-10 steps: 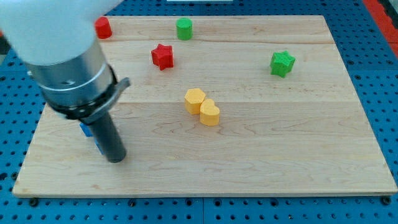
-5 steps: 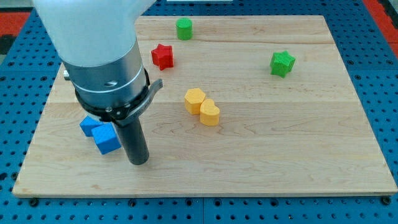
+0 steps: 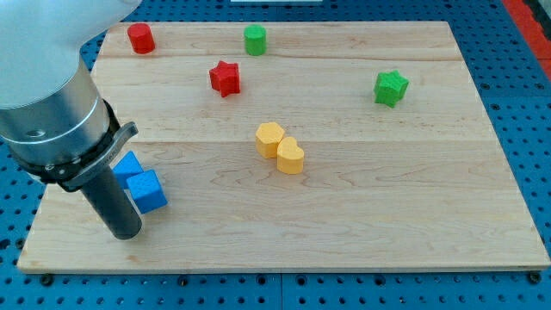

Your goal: Move the blue cube diagonally top right to the yellow hexagon

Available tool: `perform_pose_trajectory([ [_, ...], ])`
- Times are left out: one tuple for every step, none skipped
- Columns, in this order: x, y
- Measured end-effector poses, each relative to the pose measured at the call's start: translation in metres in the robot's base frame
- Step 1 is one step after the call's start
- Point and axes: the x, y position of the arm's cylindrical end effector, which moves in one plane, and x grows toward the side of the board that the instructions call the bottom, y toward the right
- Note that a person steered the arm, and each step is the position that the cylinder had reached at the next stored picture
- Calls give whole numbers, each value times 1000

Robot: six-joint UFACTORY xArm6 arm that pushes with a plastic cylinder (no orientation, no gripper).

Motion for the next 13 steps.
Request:
perform_pose_trajectory([
  [15,-14],
  [3,-30],
  [-20,12],
  [-51,63],
  [-73,69],
  [-23,52],
  [-82,29],
  [-132,53],
  [-172,73],
  [-189,30],
  [-194,72],
  [-206,134],
  [-223,189],
])
